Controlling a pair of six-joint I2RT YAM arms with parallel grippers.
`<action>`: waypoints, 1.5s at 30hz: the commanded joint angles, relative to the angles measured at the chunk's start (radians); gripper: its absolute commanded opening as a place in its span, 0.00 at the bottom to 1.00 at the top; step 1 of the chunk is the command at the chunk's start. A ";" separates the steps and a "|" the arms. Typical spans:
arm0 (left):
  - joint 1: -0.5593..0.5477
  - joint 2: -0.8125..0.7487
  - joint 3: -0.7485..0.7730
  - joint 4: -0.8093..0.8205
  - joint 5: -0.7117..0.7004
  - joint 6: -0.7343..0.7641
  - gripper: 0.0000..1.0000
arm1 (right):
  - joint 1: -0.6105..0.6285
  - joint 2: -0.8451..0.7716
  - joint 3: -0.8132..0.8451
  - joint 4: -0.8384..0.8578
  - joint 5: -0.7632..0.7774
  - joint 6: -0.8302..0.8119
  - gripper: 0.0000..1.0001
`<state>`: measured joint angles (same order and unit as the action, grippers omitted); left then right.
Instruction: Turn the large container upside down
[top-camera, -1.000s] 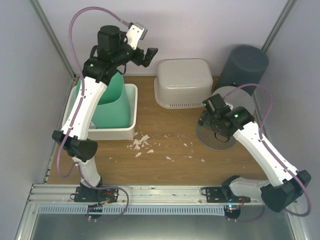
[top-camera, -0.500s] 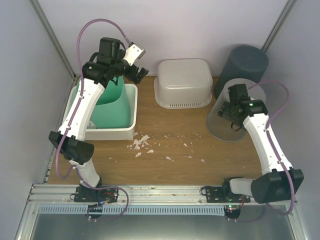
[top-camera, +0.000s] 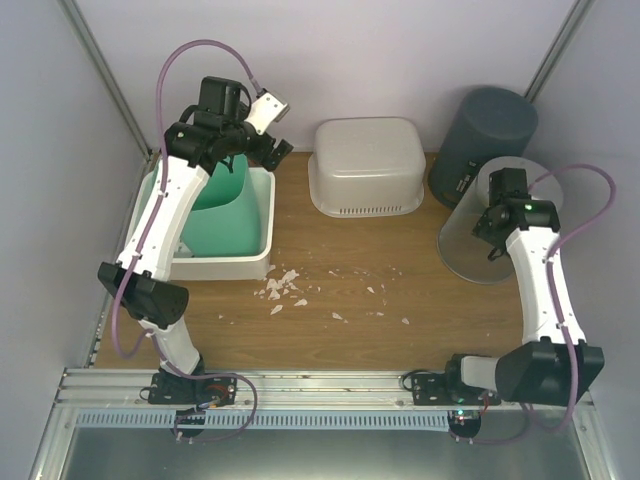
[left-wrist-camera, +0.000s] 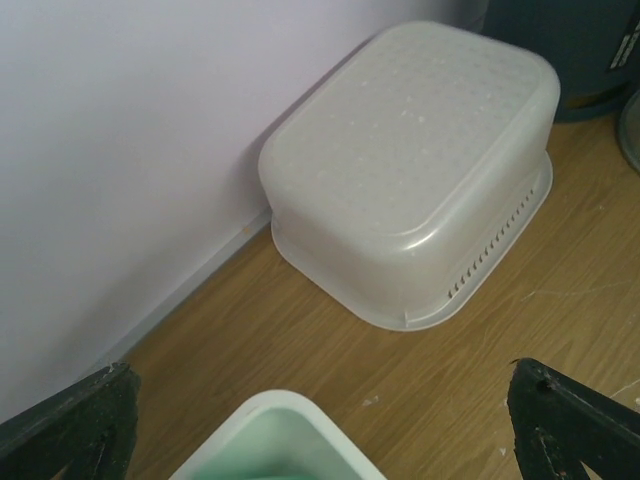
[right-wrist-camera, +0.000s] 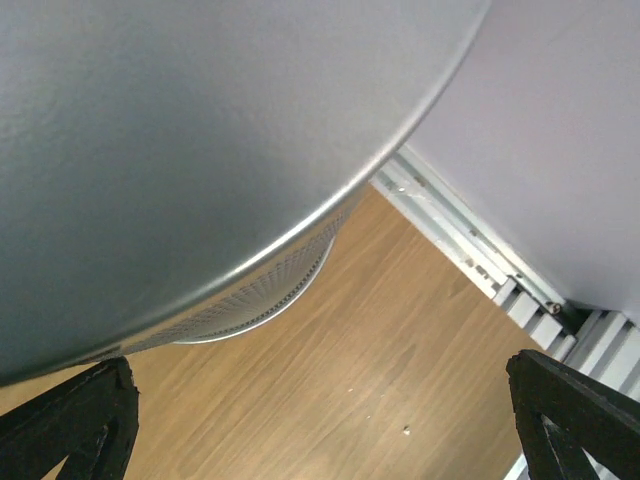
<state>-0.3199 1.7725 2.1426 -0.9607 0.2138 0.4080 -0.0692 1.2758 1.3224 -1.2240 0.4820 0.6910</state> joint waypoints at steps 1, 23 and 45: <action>0.001 0.023 0.008 -0.037 -0.046 0.024 0.99 | -0.048 0.013 0.017 0.045 0.047 -0.056 1.00; -0.003 0.080 0.067 -0.142 -0.229 0.053 0.86 | 0.012 -0.128 0.100 0.086 -0.434 -0.163 1.00; 0.019 -0.129 -0.234 -0.284 -0.231 0.057 0.69 | 0.069 -0.136 -0.012 0.191 -0.526 -0.243 1.00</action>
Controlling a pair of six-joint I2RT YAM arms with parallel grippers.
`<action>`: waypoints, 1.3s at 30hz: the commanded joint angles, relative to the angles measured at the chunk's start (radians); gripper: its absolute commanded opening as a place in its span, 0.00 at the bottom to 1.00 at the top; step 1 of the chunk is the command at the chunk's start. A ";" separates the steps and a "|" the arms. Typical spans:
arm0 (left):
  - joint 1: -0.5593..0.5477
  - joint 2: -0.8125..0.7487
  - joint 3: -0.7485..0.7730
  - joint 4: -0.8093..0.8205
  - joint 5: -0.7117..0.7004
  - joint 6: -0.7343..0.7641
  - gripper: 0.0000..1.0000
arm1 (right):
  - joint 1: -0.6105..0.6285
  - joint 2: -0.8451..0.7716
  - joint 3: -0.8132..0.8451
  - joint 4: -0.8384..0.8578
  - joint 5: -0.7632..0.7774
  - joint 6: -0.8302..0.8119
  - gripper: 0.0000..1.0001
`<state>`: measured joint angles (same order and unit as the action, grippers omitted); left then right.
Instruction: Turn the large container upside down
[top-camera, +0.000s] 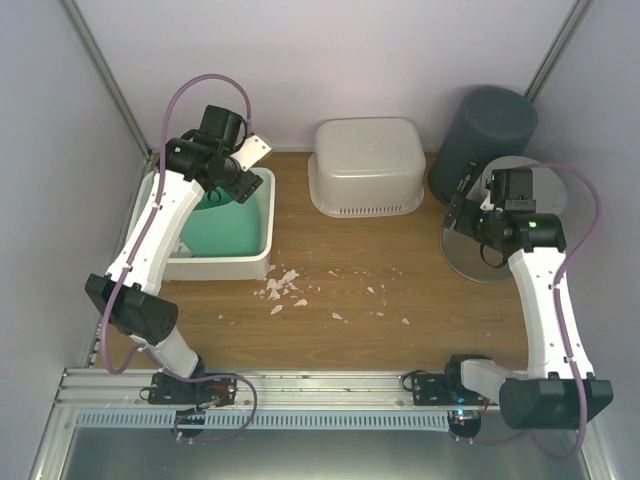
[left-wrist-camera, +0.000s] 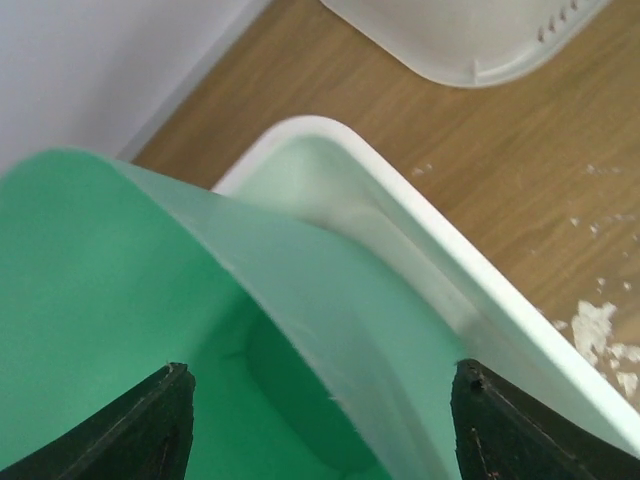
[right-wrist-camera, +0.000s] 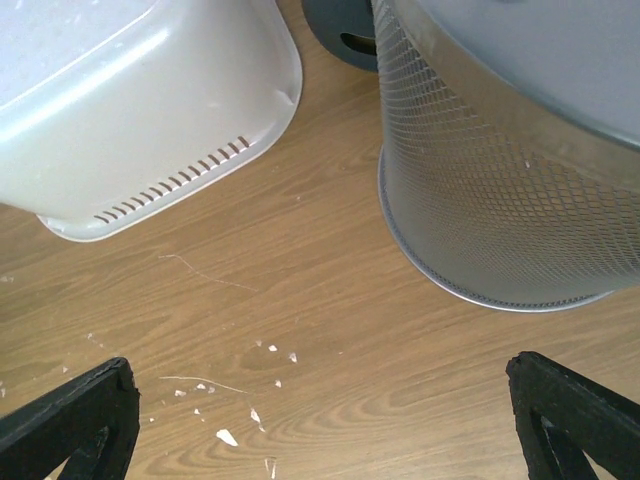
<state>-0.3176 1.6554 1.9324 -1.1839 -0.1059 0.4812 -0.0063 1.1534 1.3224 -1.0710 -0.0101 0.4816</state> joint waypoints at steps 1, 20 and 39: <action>0.018 -0.006 -0.020 -0.072 0.115 -0.020 0.66 | 0.006 -0.013 -0.012 0.040 -0.040 -0.038 1.00; 0.026 0.248 0.289 -0.172 0.147 0.041 0.36 | 0.037 -0.017 -0.054 0.077 -0.065 -0.065 1.00; 0.080 0.018 0.170 -0.172 0.040 0.142 0.00 | 0.039 -0.040 -0.061 0.093 -0.108 -0.053 1.00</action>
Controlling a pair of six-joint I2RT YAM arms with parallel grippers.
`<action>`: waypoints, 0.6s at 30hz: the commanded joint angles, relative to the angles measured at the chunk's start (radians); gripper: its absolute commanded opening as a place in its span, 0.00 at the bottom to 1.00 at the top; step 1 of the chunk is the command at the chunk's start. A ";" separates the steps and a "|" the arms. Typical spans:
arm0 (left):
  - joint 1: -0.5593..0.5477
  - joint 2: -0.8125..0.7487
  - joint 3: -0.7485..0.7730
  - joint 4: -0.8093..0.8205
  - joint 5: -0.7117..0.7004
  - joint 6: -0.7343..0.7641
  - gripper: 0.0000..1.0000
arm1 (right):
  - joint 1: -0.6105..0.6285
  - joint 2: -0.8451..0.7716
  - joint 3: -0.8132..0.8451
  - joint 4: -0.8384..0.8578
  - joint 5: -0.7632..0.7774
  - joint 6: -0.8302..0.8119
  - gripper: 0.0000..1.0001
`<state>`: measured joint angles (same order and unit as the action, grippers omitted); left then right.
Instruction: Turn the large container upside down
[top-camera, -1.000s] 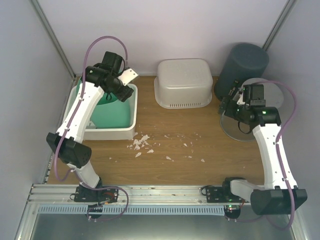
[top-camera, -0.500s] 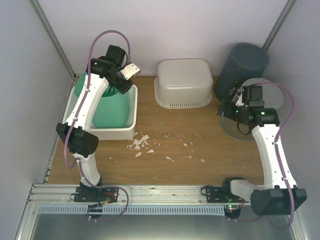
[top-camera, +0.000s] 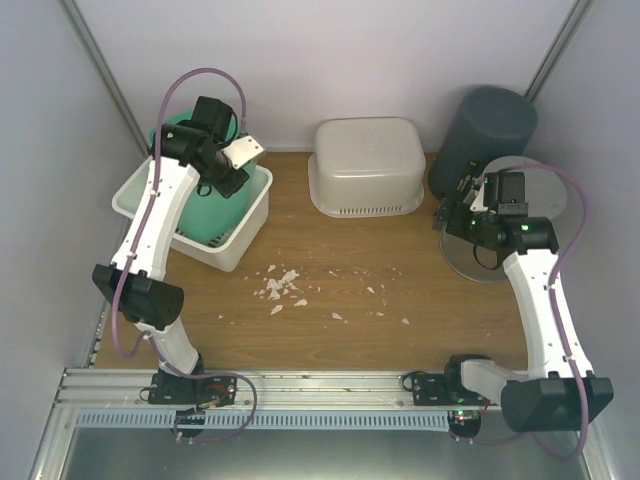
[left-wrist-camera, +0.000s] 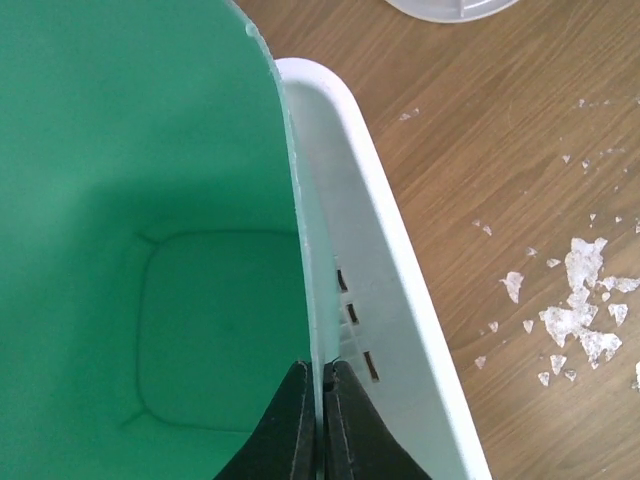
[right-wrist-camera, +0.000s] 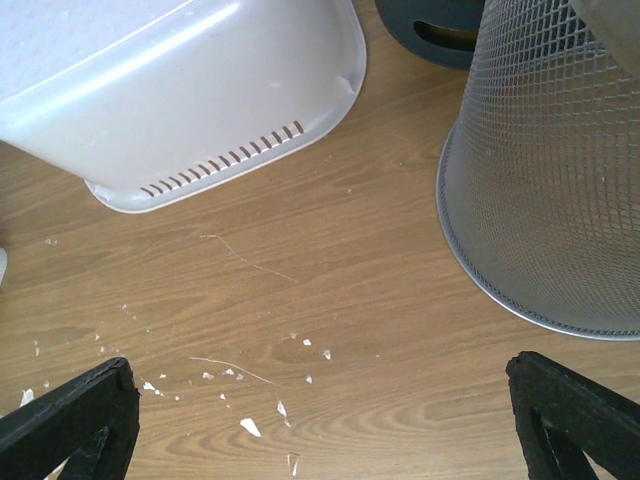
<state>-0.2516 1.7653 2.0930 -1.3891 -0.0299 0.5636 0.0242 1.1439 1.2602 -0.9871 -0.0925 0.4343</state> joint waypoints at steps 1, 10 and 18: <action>0.016 -0.108 0.011 0.031 -0.031 0.065 0.00 | 0.008 -0.033 0.007 0.007 -0.031 -0.004 1.00; 0.017 -0.192 0.097 0.031 0.054 0.101 0.00 | 0.008 -0.047 0.048 0.004 -0.056 -0.002 1.00; 0.016 -0.229 0.240 0.137 0.449 0.025 0.00 | 0.008 -0.058 0.161 -0.002 -0.008 -0.002 1.00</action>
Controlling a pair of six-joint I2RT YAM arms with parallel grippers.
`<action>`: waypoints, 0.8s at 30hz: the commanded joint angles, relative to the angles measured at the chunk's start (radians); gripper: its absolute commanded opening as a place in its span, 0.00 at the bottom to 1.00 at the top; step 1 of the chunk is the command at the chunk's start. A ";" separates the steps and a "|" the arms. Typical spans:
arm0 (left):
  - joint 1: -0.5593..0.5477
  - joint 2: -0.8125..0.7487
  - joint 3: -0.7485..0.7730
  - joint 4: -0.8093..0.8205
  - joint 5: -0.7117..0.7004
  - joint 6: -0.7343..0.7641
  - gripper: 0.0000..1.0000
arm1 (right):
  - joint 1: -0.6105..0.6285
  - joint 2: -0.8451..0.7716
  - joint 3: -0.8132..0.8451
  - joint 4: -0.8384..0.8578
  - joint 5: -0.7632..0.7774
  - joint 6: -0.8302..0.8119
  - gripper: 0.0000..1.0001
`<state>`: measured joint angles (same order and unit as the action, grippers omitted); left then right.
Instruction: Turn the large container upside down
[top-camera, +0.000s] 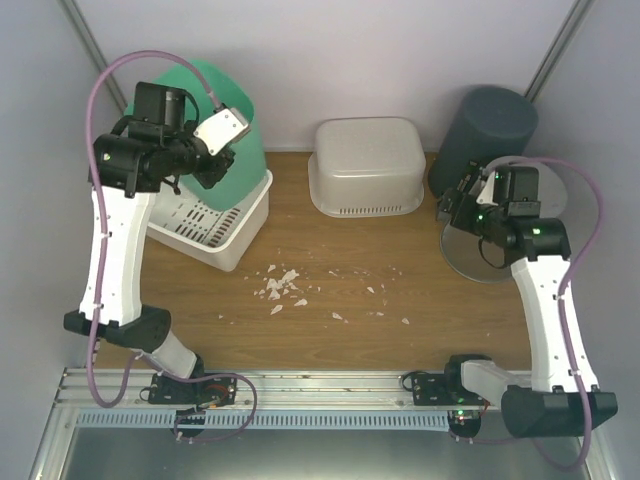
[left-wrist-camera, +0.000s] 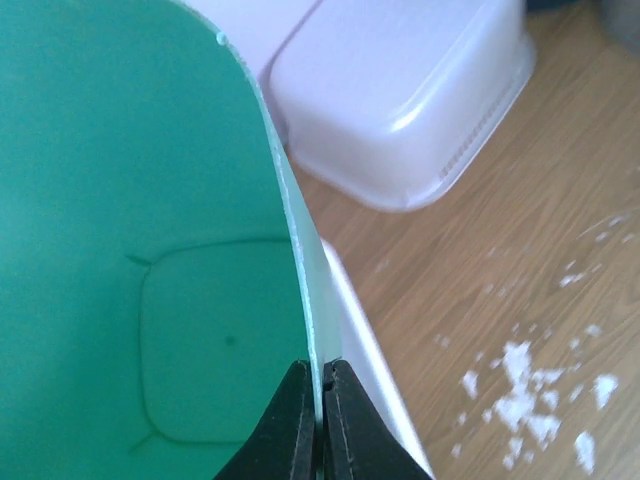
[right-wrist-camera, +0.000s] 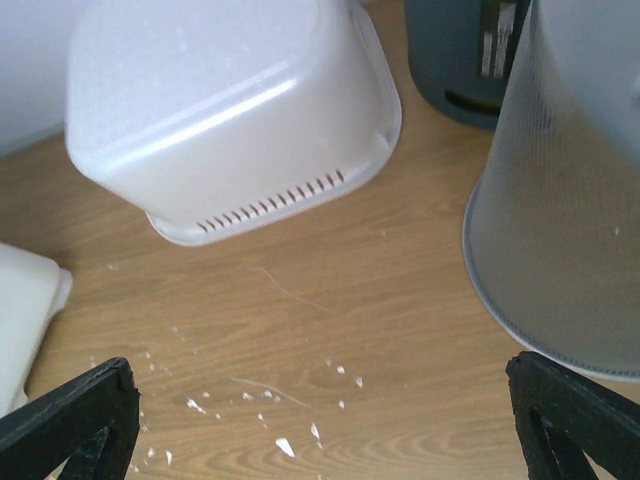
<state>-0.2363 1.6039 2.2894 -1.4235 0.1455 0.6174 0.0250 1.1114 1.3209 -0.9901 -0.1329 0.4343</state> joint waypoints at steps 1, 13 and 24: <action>0.001 -0.079 0.029 0.220 0.351 -0.057 0.00 | 0.007 -0.025 0.131 -0.002 0.050 -0.003 1.00; -0.020 -0.099 -0.378 1.198 1.094 -0.986 0.00 | 0.007 0.013 0.584 -0.215 0.287 -0.022 1.00; -0.117 -0.020 -0.728 2.017 1.112 -1.731 0.00 | 0.007 -0.065 0.556 -0.311 -0.082 0.036 1.00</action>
<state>-0.3248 1.5806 1.6085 0.1345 1.2232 -0.7856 0.0254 1.0897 1.9484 -1.2541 0.0021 0.4381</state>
